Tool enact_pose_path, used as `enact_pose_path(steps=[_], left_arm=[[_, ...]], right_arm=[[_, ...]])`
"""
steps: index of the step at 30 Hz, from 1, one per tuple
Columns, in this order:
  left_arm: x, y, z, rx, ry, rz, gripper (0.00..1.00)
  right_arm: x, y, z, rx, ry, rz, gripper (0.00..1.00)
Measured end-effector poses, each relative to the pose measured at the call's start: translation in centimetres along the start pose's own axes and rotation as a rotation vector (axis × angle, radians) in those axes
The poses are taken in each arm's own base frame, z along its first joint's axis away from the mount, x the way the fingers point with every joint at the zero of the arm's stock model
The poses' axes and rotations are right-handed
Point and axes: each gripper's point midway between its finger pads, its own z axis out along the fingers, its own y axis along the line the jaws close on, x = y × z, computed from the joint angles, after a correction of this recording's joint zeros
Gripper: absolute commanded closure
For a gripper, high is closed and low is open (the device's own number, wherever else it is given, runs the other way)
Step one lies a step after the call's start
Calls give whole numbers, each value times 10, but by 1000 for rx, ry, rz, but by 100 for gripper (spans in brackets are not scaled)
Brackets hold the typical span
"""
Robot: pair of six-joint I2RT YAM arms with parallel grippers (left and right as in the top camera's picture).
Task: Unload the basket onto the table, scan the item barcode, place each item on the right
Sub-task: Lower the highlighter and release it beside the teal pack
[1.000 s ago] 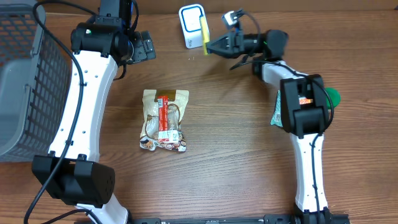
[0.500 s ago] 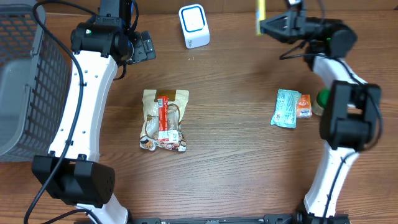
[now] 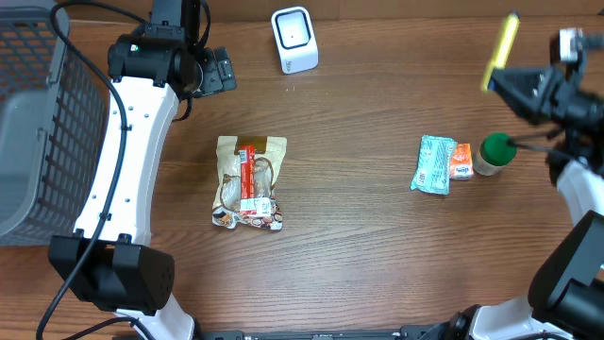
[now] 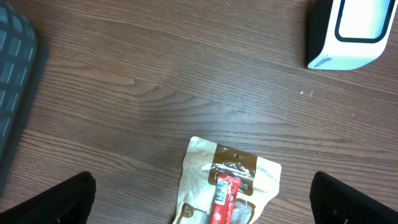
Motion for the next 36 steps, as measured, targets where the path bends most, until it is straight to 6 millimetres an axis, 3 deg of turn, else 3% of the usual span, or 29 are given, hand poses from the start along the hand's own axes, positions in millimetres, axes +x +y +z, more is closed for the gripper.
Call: enact_pose_path(steps=[6, 10, 14, 20, 24, 28, 32, 36], left_arm=[[0, 0, 0, 0, 0, 0, 0], [0, 0, 0, 0, 0, 0, 0], [0, 0, 0, 0, 0, 0, 0], [0, 0, 0, 0, 0, 0, 0], [0, 0, 0, 0, 0, 0, 0], [0, 0, 0, 0, 0, 0, 0], [0, 0, 0, 0, 0, 0, 0], [0, 0, 0, 0, 0, 0, 0]], right_arm=[[29, -62, -26, 25, -79, 196, 96], [42, -84, -25, 25, -84, 253, 96], [51, -91, -18, 24, -50, 221, 96], [48, -107, -1, 22, -80, 275, 96], [34, -140, 9, 81, -224, 454, 96], [31, -164, 30, 175, -281, 475, 96], [39, -175, 66, 296, -214, 404, 96], [60, -185, 91, 442, -81, 308, 96]])
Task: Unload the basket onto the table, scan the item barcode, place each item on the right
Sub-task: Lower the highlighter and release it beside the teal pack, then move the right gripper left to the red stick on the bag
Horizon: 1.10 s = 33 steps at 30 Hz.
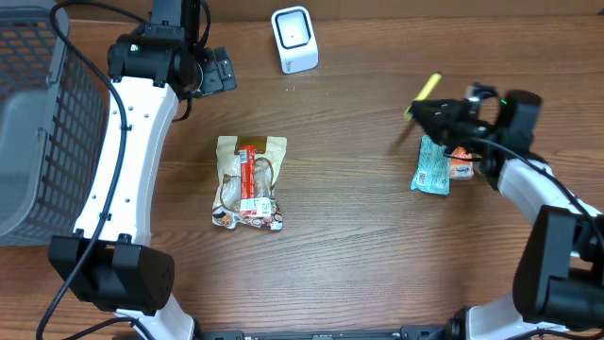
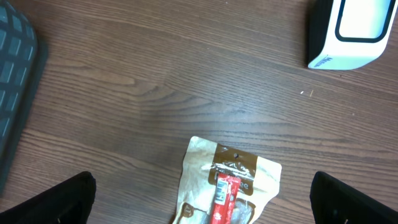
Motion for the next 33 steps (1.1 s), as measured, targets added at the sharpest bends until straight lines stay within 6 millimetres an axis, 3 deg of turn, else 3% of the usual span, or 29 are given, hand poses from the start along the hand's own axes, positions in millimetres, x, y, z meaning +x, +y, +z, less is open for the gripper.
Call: enact_pose_path(steps=[2, 5, 13, 18, 20, 22, 24, 28, 33], left_arm=[[0, 0, 0, 1, 0, 0, 0], [0, 0, 0, 0, 0, 0, 0], [0, 0, 0, 0, 0, 0, 0], [0, 0, 0, 0, 0, 0, 0], [0, 0, 0, 0, 0, 0, 0], [0, 0, 0, 0, 0, 0, 0], [0, 0, 0, 0, 0, 0, 0], [0, 0, 0, 0, 0, 0, 0], [0, 0, 0, 0, 0, 0, 0]], right_arm=[[13, -10, 6, 120, 50, -61, 96], [24, -31, -2, 307, 103, -149, 96], [23, -84, -54, 763, 170, -332, 88], [19, -105, -78, 937, 182, -384, 74], [19, -110, -84, 981, 187, -386, 60], [18, -112, -88, 1004, 186, -395, 57], [18, -113, -91, 1019, 188, -392, 46], [18, -113, -91, 1017, 194, -400, 39], [26, -103, -76, 910, 217, -386, 27]])
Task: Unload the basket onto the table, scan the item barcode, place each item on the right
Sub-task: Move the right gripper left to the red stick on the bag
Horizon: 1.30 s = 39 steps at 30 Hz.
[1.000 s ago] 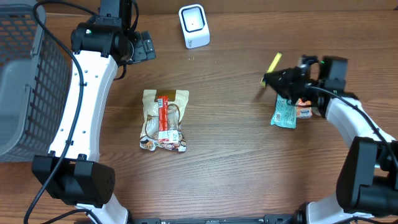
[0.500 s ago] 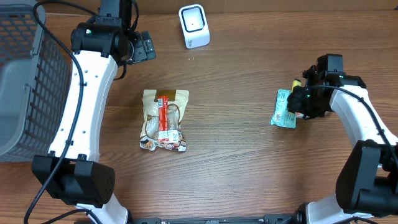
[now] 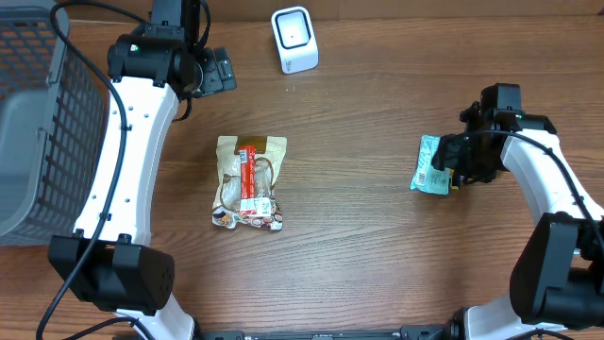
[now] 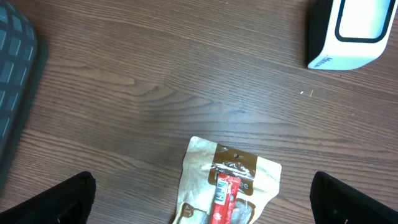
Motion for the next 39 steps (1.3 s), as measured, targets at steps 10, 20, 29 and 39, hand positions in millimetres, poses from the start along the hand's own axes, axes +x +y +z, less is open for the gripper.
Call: enact_pose_path(steps=[10, 20, 29, 39], left_arm=[[0, 0, 0, 0, 0, 0, 0], [0, 0, 0, 0, 0, 0, 0], [0, 0, 0, 0, 0, 0, 0], [0, 0, 0, 0, 0, 0, 0]], right_arm=[[11, 91, 0, -281, 27, -87, 0], [25, 249, -42, -813, -50, -375, 31], [89, 326, -29, -734, -11, -414, 49], [150, 381, 5, -532, -208, -561, 42]])
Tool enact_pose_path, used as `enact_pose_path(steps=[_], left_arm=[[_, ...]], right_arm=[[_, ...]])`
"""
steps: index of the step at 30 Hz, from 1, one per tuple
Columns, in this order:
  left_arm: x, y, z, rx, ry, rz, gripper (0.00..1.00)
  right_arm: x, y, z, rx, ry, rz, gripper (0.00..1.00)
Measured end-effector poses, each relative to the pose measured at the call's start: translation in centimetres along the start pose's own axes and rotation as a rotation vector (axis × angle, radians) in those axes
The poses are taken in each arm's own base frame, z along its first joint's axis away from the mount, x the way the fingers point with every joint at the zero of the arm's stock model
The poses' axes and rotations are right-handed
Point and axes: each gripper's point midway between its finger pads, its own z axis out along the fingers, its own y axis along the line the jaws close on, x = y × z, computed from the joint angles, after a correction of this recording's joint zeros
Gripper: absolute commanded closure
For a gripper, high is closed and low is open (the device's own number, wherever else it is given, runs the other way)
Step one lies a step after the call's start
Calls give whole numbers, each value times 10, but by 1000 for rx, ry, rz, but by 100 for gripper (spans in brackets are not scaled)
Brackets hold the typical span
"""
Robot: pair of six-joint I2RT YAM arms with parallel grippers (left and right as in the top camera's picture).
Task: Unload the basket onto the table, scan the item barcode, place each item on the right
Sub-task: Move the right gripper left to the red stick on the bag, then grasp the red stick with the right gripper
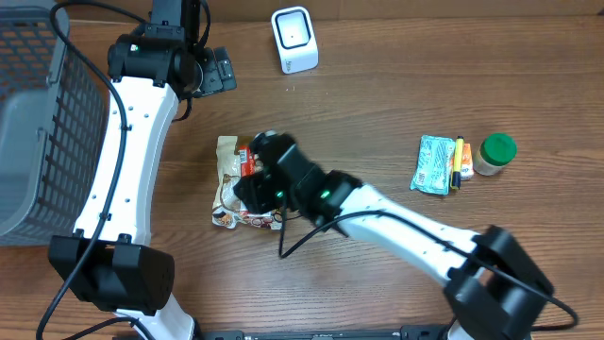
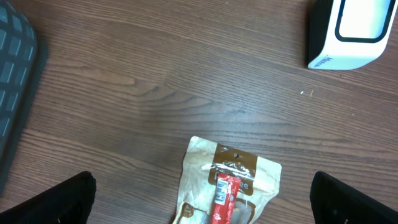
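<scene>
A tan snack bag with a red barcoded stick lies left of the table's middle. The white scanner stands at the far edge. My right arm reaches across the table and its gripper hangs over the bag, covering part of it; the overhead view does not show how its fingers stand. My left gripper is open high above the bag's top end, its dark fingertips wide apart with nothing between them.
A grey mesh basket stands at the left edge. At the right lie a teal packet, a yellow pen on a small orange box, and a green-lidded jar.
My right arm has moved from the teal packet at the right across to the snack bag. The yellow pen now lies uncovered beside the packet. The left arm has not moved.
My right gripper held the yellow pen high at the far right, then lower over the teal packet, then was down beside the packet. Now the pen lies there and the gripper is over the snack bag. The left gripper stayed open above the bag throughout.
</scene>
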Motion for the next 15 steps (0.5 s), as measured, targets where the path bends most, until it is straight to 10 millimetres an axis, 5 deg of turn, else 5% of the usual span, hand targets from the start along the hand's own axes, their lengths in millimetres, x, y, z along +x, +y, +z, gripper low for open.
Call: enact_pose_path(steps=[15], left_arm=[[0, 0, 0, 0, 0, 0, 0]], right_arm=[[23, -29, 47, 113, 24, -11, 44]])
